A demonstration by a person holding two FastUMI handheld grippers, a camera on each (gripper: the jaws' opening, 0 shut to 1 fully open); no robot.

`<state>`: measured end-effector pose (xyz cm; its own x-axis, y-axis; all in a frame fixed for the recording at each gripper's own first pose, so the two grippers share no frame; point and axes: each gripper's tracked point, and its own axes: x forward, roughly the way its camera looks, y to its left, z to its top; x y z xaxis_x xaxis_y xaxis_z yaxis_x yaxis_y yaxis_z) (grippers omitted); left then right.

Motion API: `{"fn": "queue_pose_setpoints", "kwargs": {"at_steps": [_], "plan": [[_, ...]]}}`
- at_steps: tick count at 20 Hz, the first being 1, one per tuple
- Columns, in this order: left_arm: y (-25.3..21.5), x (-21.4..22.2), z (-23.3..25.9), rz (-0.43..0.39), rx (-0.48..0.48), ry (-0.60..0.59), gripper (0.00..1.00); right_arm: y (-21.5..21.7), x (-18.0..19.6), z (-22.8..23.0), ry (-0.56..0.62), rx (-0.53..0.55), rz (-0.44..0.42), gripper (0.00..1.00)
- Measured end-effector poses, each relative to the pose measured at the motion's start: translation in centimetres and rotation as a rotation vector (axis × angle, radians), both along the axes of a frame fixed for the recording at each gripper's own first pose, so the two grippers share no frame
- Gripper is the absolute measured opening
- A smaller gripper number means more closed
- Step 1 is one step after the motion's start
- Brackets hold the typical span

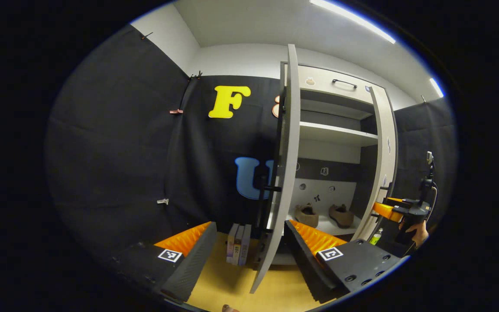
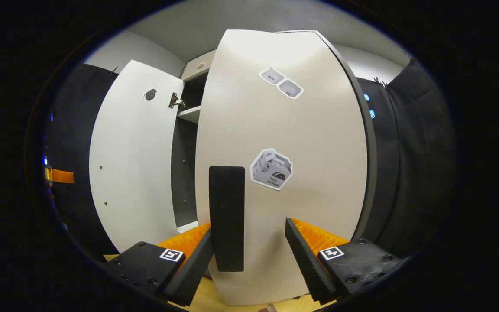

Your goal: Grab one shoe with the right hand and put it into the shoe cabinet, grab the other shoe with the left hand and put it into the shoe cabinet; then close the right door with the right hand and the left door with the left hand.

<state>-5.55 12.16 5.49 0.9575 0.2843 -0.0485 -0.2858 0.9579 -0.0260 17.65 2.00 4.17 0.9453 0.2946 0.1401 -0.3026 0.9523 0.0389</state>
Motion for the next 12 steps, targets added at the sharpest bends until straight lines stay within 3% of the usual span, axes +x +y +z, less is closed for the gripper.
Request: {"fn": "queue_pose_setpoints", "kwargs": {"at_steps": [5, 12], "plan": [[1.4, 0.9, -1.2, -0.036, -0.030, 0.006, 0.98, 1.3, 2.5, 0.1, 0.002, 0.013, -0.096, 0.98], [2.5, 5.5, -1.9, -0.114, -0.031, 0.024, 0.98, 1.9, 4.2, 0.1, -0.021, -0.026, -0.181, 0.96]]}}
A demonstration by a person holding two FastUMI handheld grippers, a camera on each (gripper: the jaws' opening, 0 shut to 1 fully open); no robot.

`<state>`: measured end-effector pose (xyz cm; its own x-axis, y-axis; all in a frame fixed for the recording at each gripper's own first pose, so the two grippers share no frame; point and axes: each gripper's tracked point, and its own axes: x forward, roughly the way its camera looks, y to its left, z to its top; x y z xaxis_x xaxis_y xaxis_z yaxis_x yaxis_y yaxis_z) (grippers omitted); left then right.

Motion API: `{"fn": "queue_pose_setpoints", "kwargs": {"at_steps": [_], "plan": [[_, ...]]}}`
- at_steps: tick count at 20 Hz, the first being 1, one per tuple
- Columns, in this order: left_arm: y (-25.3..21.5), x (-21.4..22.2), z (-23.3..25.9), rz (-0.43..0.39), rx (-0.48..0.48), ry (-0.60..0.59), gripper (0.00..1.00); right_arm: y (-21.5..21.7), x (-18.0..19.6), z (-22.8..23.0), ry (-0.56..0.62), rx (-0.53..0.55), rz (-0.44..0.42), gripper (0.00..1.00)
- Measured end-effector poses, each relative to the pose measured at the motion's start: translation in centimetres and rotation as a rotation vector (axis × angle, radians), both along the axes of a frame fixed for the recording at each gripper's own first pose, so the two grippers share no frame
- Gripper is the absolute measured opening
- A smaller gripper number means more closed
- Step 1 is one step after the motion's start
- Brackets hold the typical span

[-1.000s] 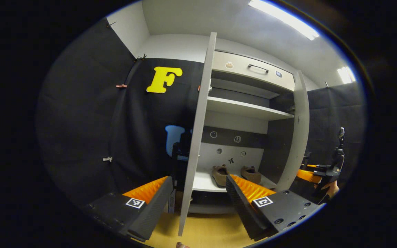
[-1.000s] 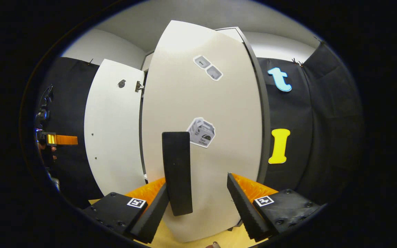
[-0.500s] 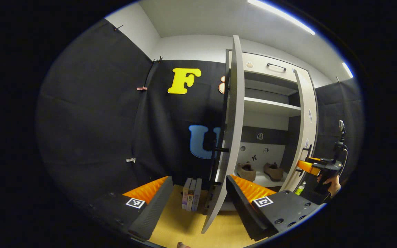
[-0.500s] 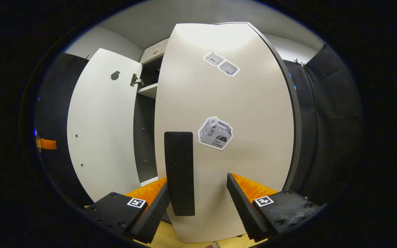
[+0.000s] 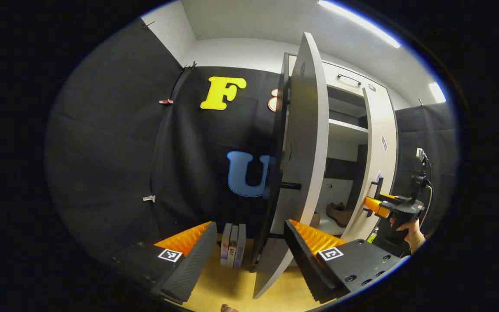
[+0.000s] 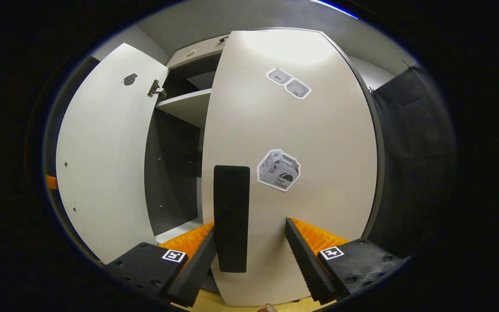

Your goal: Grab one shoe with the right hand and put it into the shoe cabinet, grab the other shoe with the left hand and put it into the shoe cabinet; then close the right door with the right hand and the left door with the left hand.

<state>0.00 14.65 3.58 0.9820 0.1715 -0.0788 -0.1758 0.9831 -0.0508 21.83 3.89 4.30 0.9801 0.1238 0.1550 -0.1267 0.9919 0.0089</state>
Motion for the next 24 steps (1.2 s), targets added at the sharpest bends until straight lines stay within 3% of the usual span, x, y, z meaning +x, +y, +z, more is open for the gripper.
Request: {"fn": "queue_pose_setpoints", "kwargs": {"at_steps": [4, 11, 18, 20, 24], "plan": [[-1.1, 1.2, 0.4, -0.067, 0.008, -0.023, 0.98, -0.2, -0.7, -0.8, 0.045, 0.001, -0.024, 0.96], [-1.5, 2.2, 1.0, -0.125, 0.094, -0.032, 0.94, -1.4, -7.5, -1.0, 0.012, -0.053, -0.025, 0.98], [-5.4, 3.3, 0.3, -0.256, 0.042, -0.033, 0.97, -3.0, -10.7, 0.8, -0.019, 0.021, -0.035, 0.98], [-6.9, 3.9, 0.4, -0.291, 0.048, -0.033, 0.94, -3.7, -10.8, 0.8, -0.013, 0.040, -0.043, 0.98], [-8.8, 5.3, 0.2, -0.306, 0.061, -0.032, 0.94, -5.3, -11.3, 0.8, -0.003, 0.074, -0.053, 0.98]]}}
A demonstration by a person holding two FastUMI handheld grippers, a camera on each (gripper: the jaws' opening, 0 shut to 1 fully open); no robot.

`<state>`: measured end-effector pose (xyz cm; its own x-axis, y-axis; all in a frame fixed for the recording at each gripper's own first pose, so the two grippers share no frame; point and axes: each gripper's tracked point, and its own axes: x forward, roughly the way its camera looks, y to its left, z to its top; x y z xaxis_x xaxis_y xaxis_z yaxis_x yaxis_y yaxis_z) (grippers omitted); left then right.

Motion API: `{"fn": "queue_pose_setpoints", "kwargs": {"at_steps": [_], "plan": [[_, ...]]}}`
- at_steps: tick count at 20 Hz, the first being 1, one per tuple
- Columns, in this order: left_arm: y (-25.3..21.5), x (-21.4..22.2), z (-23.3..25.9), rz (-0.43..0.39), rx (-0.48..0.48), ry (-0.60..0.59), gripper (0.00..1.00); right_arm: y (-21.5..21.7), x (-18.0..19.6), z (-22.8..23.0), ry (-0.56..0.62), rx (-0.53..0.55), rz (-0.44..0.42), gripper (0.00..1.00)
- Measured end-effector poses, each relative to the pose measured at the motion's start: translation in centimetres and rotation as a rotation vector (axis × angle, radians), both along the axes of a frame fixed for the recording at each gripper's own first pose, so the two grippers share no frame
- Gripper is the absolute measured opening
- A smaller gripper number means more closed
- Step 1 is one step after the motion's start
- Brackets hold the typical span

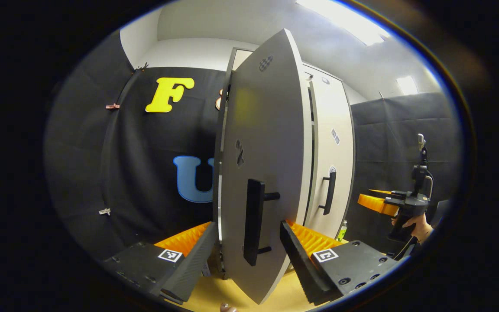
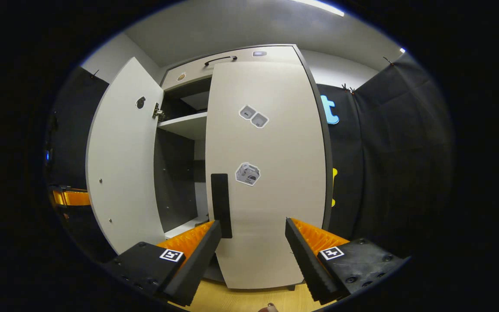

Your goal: Grab one shoe with the right hand and put it into the shoe cabinet, grab the other shoe with the left hand and put it into the shoe cabinet; then close the right door with the right hand and the left door with the left hand.

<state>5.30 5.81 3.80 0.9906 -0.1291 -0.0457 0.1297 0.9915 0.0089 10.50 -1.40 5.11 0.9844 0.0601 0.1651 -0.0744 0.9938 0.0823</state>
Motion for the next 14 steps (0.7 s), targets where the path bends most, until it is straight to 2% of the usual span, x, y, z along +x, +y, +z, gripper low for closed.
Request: {"fn": "queue_pose_setpoints", "kwargs": {"at_steps": [7, 14], "plan": [[-3.7, 2.8, -0.4, -0.065, -0.059, 0.004, 0.94, -2.6, -0.6, 0.3, -0.004, 0.001, -0.015, 0.98], [-9.1, 7.2, -1.3, -0.073, 0.023, 0.000, 0.94, -4.9, -1.4, 0.4, -0.022, -0.052, -0.030, 0.98]]}}
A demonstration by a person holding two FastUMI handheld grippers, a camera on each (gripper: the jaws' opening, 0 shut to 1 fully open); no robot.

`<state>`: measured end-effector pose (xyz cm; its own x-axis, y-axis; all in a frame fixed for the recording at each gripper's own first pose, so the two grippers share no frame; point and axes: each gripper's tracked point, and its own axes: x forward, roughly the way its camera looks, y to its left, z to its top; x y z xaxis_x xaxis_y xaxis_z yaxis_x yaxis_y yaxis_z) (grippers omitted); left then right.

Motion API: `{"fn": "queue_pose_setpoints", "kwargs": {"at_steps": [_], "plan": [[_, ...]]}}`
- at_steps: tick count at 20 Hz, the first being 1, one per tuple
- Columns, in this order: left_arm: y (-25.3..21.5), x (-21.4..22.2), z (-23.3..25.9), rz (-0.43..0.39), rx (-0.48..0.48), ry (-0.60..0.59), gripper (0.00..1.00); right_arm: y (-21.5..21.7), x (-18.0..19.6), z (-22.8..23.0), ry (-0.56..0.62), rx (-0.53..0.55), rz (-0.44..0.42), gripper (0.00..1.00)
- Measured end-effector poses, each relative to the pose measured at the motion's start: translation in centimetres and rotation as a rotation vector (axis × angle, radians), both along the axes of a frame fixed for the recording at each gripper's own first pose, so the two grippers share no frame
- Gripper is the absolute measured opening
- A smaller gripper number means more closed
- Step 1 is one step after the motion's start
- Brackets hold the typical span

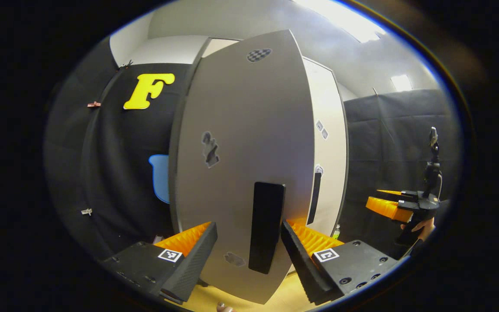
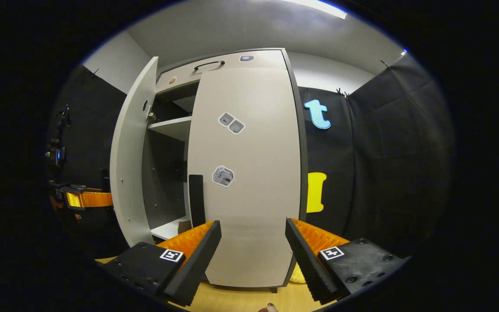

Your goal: Grab one shoe with the right hand and put it into the shoe cabinet, grab the other shoe with the left hand and put it into the shoe cabinet; then close the right door with the right hand and the left door with the left hand.

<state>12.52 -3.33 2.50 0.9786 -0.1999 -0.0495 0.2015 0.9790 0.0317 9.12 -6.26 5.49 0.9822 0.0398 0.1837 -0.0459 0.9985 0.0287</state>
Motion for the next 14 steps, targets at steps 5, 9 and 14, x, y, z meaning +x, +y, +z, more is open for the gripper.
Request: {"fn": "queue_pose_setpoints", "kwargs": {"at_steps": [5, 9, 14], "plan": [[-3.1, 2.0, -0.8, 0.014, 0.020, 0.001, 0.92, -2.1, 0.1, 0.6, -0.015, -0.039, -0.011, 0.98], [-2.3, 0.1, -0.7, 0.081, 0.050, -0.009, 0.93, -1.7, -0.5, 1.3, -0.032, -0.046, 0.015, 0.98], [-0.9, -5.0, 2.1, 0.118, 0.019, -0.068, 0.93, 0.4, -1.5, 2.0, -0.047, -0.036, 0.069, 0.98]]}}
